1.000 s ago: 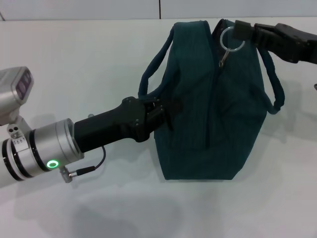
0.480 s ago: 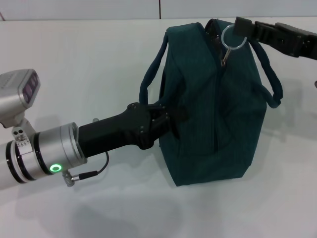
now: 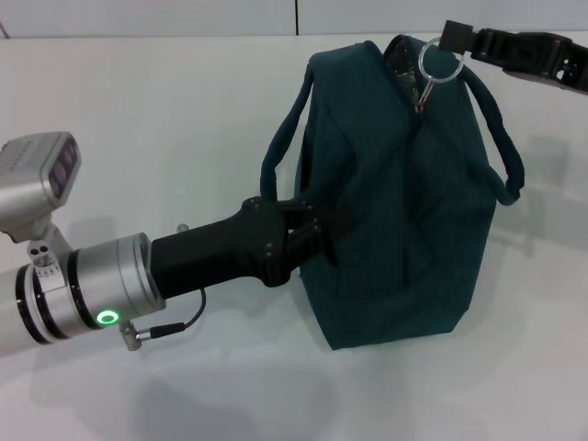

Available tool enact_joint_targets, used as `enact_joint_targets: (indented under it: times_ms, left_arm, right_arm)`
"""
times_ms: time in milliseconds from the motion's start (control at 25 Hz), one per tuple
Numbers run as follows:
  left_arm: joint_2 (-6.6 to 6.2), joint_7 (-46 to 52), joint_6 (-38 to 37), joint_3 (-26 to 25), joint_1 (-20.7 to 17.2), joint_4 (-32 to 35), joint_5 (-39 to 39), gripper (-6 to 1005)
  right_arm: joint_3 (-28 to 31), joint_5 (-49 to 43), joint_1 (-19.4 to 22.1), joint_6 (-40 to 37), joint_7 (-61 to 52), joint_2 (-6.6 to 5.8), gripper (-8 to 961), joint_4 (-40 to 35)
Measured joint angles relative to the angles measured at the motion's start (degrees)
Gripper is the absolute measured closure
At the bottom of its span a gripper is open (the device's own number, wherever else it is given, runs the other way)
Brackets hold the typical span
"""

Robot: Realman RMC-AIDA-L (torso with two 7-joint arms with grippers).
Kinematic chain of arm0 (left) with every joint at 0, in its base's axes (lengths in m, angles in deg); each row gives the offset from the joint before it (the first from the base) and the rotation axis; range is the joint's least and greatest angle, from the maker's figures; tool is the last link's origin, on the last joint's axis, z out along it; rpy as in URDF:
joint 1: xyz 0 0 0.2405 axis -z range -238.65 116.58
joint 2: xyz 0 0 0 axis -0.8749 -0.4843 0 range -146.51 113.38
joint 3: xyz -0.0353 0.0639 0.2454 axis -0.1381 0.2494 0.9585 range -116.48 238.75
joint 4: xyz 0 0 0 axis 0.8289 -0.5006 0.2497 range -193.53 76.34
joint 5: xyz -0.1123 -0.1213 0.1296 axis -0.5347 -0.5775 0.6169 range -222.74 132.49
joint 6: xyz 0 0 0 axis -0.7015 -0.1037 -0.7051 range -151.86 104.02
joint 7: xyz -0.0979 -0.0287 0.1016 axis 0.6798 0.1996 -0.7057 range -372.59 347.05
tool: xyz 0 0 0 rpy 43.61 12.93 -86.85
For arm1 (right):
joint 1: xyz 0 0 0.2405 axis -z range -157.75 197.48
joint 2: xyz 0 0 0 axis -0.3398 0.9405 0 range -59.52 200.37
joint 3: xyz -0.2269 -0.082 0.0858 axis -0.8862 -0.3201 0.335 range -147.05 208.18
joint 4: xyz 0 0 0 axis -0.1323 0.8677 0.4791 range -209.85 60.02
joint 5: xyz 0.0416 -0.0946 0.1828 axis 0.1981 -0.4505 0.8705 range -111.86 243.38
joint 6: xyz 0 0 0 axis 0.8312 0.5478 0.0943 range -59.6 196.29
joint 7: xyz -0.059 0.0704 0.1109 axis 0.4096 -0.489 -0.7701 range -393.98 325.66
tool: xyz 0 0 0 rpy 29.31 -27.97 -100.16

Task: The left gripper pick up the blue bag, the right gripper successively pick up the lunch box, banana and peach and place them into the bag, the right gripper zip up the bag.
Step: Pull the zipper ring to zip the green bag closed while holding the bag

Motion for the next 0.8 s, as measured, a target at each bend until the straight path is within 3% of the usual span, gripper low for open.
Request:
enact_joint_targets:
  times_ms: [800]
  left_arm:
    - [0.20,-3.80,-2.66,4.70,-0.80,-0.87,0.23,955]
  right_arm:
    - [-1.78,-0.53,-2.59,6.01,-1.28,0.49,950,0.78]
